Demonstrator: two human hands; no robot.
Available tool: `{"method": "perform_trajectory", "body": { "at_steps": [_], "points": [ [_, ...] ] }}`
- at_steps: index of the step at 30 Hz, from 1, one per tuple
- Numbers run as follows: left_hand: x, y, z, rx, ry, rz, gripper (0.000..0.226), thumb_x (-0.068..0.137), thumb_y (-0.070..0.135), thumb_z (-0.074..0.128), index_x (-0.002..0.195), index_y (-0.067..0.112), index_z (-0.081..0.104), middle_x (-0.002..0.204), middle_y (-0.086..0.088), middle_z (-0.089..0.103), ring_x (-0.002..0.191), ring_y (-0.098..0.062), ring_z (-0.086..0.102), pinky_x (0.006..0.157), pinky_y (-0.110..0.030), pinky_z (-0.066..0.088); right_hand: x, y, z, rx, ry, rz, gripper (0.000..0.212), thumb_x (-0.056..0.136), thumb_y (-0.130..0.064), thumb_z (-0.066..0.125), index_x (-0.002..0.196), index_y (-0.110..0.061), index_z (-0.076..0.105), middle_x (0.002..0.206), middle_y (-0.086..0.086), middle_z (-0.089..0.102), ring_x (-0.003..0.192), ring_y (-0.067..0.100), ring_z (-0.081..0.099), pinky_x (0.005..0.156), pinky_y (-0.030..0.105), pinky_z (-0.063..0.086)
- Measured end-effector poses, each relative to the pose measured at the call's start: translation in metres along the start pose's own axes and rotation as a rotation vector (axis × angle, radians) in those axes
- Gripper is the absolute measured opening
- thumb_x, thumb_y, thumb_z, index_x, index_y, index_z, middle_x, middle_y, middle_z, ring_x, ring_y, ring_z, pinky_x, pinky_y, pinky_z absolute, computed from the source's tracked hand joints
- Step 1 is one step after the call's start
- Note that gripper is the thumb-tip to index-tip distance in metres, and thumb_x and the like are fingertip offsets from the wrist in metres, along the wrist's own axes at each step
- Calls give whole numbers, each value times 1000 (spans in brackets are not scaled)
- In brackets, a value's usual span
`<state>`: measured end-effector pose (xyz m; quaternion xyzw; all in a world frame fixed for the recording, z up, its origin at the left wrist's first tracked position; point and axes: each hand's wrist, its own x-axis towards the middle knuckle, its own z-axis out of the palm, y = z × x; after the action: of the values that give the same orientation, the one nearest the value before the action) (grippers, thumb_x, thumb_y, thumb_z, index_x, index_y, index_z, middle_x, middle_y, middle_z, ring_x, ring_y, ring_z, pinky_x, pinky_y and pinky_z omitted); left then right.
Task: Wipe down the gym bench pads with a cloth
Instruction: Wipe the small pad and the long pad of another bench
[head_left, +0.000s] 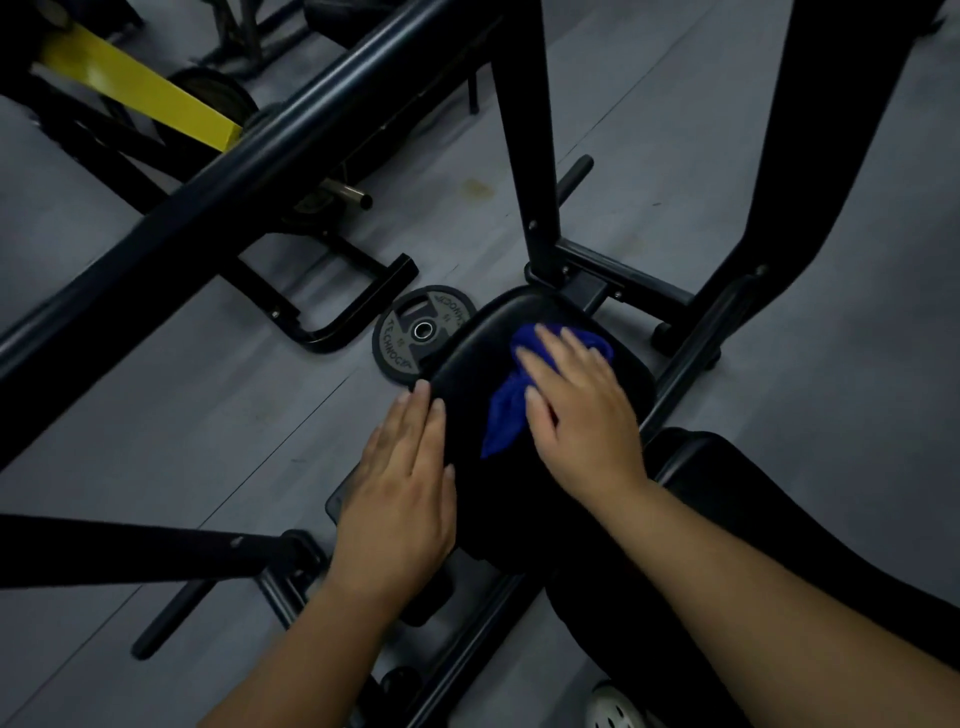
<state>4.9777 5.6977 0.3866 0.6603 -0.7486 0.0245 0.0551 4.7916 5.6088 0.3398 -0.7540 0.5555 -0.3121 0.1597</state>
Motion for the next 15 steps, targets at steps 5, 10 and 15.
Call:
{"method": "perform_trajectory", "body": {
  "at_steps": [5,10,15],
  "points": [
    [-9,-8,-6,-72,3,-76,61,95,16,34,155,5,28,163,-13,24,151,-25,22,121,-41,23,-52,-63,23,-59,-125,-179,50,95,-31,41,143,-29,50,159,2,35,147,33,26,120,51,19],
    [-7,8,-7,-2,-50,103,60,93,18,45,152,8,37,162,-10,30,150,-26,26,121,-44,26,-78,13,-2,-90,-88,-43,52,96,-38,40,145,-22,49,159,6,33,147,29,28,114,53,31],
    [22,20,2,150,-69,237,61,90,22,39,149,8,45,158,-10,37,148,-26,31,121,-42,20,-58,-31,14,-52,8,201,53,96,-36,36,145,-22,48,159,8,34,147,36,26,119,53,19]
  ]
}}
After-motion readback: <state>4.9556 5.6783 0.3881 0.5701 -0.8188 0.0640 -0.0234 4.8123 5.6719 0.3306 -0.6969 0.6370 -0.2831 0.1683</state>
